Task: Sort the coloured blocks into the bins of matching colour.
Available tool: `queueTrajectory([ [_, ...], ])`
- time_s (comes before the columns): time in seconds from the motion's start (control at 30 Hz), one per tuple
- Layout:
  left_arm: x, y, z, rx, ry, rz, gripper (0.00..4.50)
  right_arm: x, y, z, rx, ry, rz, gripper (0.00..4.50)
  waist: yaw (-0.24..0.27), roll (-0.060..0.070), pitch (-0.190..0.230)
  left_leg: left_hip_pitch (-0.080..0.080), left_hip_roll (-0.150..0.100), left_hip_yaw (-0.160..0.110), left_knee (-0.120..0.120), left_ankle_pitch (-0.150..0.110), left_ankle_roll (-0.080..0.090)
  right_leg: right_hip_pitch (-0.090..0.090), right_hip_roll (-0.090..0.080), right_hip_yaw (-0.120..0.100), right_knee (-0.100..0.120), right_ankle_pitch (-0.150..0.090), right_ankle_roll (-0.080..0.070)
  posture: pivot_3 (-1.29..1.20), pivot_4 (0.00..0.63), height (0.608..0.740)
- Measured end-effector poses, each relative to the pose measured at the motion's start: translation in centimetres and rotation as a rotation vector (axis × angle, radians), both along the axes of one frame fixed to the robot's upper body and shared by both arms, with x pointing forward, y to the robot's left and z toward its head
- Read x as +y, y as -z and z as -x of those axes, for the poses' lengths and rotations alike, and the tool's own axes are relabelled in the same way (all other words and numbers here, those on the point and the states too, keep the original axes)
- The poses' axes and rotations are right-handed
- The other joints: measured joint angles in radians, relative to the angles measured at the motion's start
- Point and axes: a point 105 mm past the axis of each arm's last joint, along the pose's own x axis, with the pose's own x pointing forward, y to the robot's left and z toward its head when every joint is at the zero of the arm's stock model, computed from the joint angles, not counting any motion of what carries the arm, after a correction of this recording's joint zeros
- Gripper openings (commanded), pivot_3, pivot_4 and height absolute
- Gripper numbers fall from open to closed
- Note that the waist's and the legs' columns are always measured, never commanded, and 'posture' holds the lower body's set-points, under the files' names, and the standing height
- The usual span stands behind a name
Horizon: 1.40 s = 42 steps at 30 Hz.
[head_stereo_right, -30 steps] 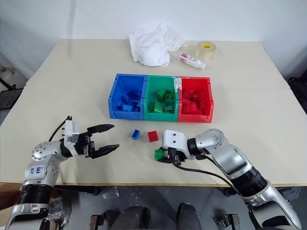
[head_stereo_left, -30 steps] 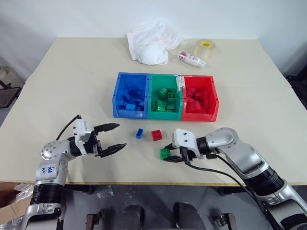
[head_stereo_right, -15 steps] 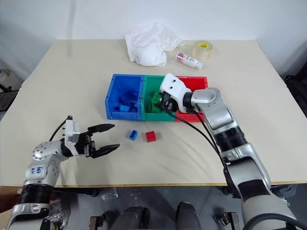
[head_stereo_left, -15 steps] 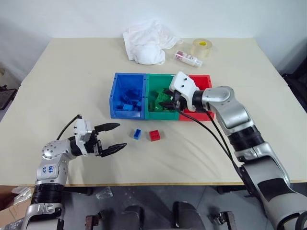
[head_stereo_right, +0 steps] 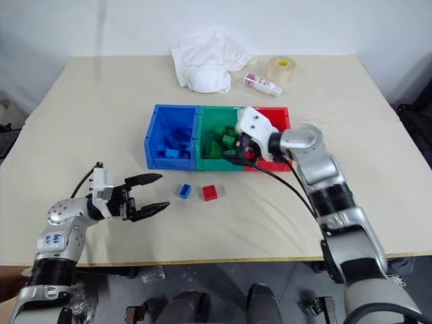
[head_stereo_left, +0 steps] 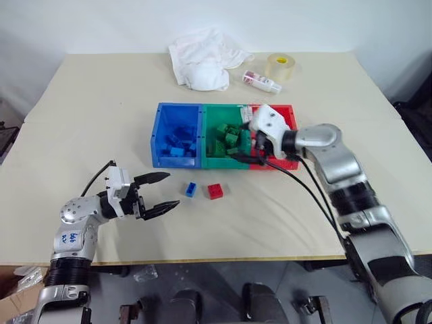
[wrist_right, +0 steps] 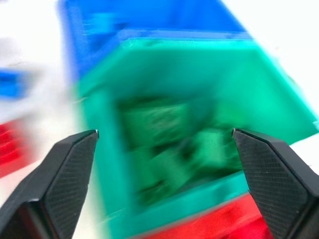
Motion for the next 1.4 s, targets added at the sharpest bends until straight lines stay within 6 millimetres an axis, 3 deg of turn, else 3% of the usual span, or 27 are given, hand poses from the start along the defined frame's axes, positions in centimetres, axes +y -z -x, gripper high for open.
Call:
queueTrajectory([
  [0.1,0.0,-0.1,-0.4,0.003,0.004,0.001,4.50,-1.9,0.7,3.2,0.052,-0.054,-0.010,4.48,0.006,0.000,0.000,0.000,0.000,0.001,0.001,0.000,0.000,0.001,0.000,0.000,-0.001,0.000,0.000,0.00,0.150,0.740],
  [0.27,0.3,-0.3,-0.8,0.001,0.015,-0.004,4.50,-7.5,2.2,8.3,0.190,-0.029,0.027,4.48,0.027,0.000,0.000,0.000,0.001,0.003,0.001,0.000,0.000,0.002,0.000,0.000,-0.003,0.000,0.000,0.00,0.150,0.740],
  [0.4,0.5,-0.2,-1.1,0.010,0.027,-0.008,4.50,-10.9,2.2,10.2,0.237,0.060,0.043,4.48,0.028,0.000,0.000,0.001,0.001,0.005,0.001,0.000,0.000,0.003,0.000,0.001,-0.003,0.000,0.000,0.00,0.150,0.740],
  [0.57,0.8,-0.3,-1.2,0.016,0.040,-0.016,4.50,-12.8,1.7,11.0,0.236,0.120,0.059,4.48,0.027,0.000,0.000,0.001,0.002,0.007,0.001,0.000,0.000,0.002,0.000,0.001,-0.003,0.000,0.000,0.00,0.150,0.740],
  [0.67,0.8,-0.3,-1.2,0.015,0.048,-0.016,4.50,-11.7,1.2,10.6,0.215,0.088,0.057,4.48,0.027,0.000,0.000,0.001,0.002,0.007,0.001,0.000,0.000,0.002,0.000,0.001,-0.003,0.000,0.000,0.00,0.150,0.740],
  [0.77,0.7,-0.5,-1.3,0.007,0.054,-0.012,4.50,-9.1,0.7,9.7,0.183,0.017,0.032,4.48,0.026,0.000,0.000,0.001,0.003,0.006,0.001,0.000,0.000,0.002,0.000,0.001,-0.004,0.000,0.000,0.00,0.150,0.740],
  [0.97,0.6,-0.8,-0.7,-0.012,0.080,-0.004,4.50,-2.0,2.8,7.2,0.216,-0.174,0.018,4.48,0.023,-0.001,0.000,0.001,0.002,0.006,0.002,0.000,0.000,0.001,0.000,0.001,-0.003,0.000,0.000,0.00,0.150,0.740],
  [1.13,0.6,-1.1,0.0,-0.035,0.077,0.008,4.50,2.4,4.9,4.8,0.221,-0.267,0.074,4.48,0.020,0.000,0.000,0.001,0.001,0.003,0.001,0.000,0.000,0.001,0.000,0.000,-0.002,0.000,0.000,0.00,0.150,0.740],
  [1.37,0.8,-0.4,1.4,-0.019,0.033,0.014,4.50,5.5,6.5,2.2,0.202,-0.290,0.095,4.48,0.006,0.000,0.000,0.001,0.001,0.000,0.001,0.000,0.000,0.001,0.000,-0.001,-0.001,0.000,0.000,0.00,0.150,0.740],
  [1.4,0.8,-0.3,1.6,-0.015,0.025,0.015,4.50,5.7,6.8,1.9,0.204,-0.284,0.098,4.31,0.001,0.000,0.000,0.001,0.001,0.000,0.001,0.000,0.000,0.001,0.000,-0.001,0.000,0.000,0.000,0.00,0.150,0.740],
])
